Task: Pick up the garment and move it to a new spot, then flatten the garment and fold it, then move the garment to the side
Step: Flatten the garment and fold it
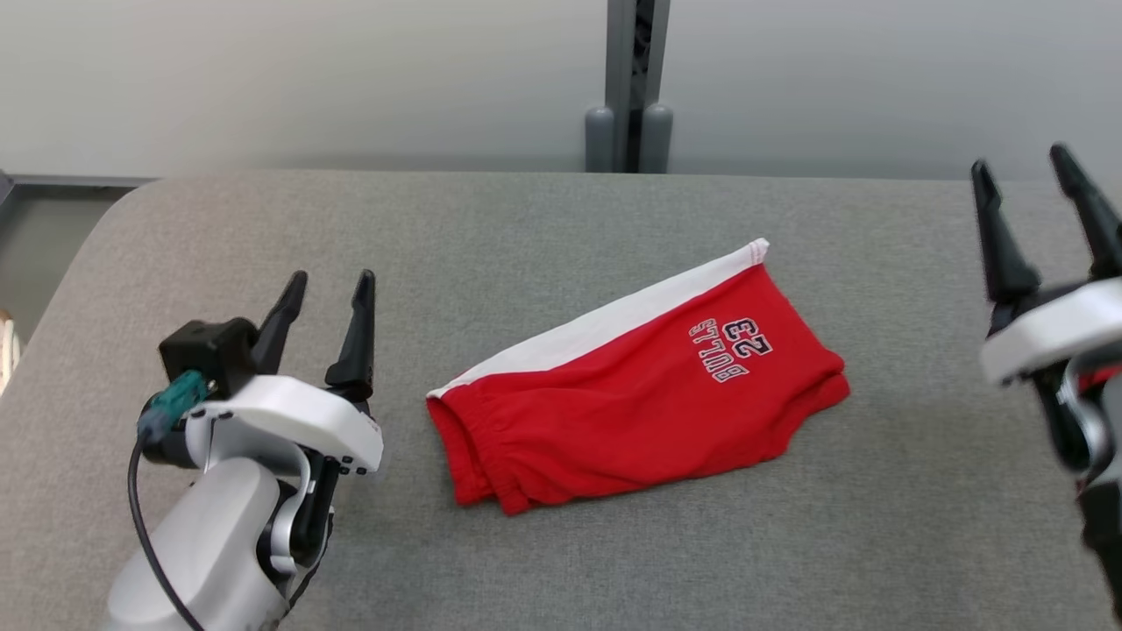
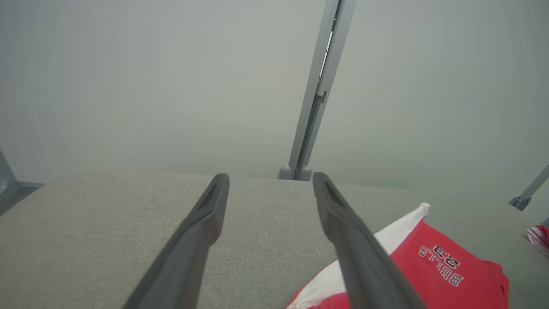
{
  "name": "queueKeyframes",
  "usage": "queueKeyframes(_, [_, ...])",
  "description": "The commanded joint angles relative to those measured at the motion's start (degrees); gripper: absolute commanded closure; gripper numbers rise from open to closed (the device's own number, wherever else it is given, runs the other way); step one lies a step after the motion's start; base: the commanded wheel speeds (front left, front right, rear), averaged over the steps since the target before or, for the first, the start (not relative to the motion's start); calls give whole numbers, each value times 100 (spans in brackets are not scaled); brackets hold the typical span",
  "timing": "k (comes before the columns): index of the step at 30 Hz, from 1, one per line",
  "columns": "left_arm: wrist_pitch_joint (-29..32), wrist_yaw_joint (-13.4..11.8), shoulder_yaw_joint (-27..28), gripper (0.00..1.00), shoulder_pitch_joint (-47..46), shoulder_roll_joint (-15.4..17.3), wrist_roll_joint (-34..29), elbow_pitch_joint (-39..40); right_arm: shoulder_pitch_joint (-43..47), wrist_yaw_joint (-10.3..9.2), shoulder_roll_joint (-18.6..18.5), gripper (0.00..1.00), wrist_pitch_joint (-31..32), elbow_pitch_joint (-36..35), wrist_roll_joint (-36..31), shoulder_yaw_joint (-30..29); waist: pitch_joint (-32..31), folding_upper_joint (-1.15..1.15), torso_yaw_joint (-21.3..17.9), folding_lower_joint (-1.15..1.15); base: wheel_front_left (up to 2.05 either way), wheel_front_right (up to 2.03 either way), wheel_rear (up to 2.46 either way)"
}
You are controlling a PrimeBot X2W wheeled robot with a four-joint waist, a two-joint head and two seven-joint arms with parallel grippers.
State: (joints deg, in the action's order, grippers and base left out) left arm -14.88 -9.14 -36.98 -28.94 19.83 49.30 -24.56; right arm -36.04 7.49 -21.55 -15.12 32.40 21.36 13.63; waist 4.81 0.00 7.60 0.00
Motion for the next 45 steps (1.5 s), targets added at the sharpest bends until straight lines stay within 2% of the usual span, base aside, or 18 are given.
queueKeyframes(1, [-27,-95,243,0,219,-51,-242,165,361,1,151,0,-3,-232,-242,-191,-119,0,-108,0,0,0,0])
queueKeyframes(3, [-23,-202,689,0,626,-209,-686,448,779,1,351,0,-3,-730,-716,-526,-181,0,-163,0,0,0,0])
queueKeyframes(5, [-25,-204,1119,0,963,-371,-1099,752,1222,1,624,0,-4,-1094,-1039,-774,-250,0,-218,0,0,0,0])
queueKeyframes(12, [-26,103,2222,0,2268,-1043,-2288,1289,2283,1,1375,0,-5,-1655,-1588,-1257,-431,0,-372,0,0,0,0])
queueKeyframes(18, [-26,528,2927,0,2996,-1541,-2595,1182,2649,0,1647,0,-6,-1671,-1649,-1372,-501,0,-463,0,0,0,0])
queueKeyframes(25, [-21,862,3132,0,3014,-1669,-2923,1002,2688,1,1716,0,-5,-1591,-1681,-1424,-485,0,-378,0,0,0,0])
queueKeyframes(27, [-21,901,3127,0,2946,-1678,-2933,972,2658,0,1757,0,7,-1436,-1347,-1478,-477,0,-336,0,0,0,0])
queueKeyframes(29, [-21,911,3071,0,2906,-1679,-2874,961,2576,1,1816,0,228,-1256,-692,-1496,-445,0,-287,0,0,0,0])
queueKeyframes(34, [-21,874,2949,0,2881,-1678,-2815,926,2404,1,1850,0,1284,-903,1279,-1413,-325,0,-150,0,0,0,0])
queueKeyframes(37, [-21,873,2861,0,2834,-1678,-2812,879,2306,1,1841,0,1860,-683,2163,-1377,-243,0,-49,0,0,0,0])
queueKeyframes(41, [-21,853,2723,0,2768,-1678,-2790,857,2069,2,1839,0,2332,-214,2731,-1475,-130,0,119,0,0,0,0])
queueKeyframes(45, [-21,836,2616,0,2673,-1678,-2765,847,1691,4,1848,0,2426,404,2957,-1689,-15,0,327,0,0,0,0])
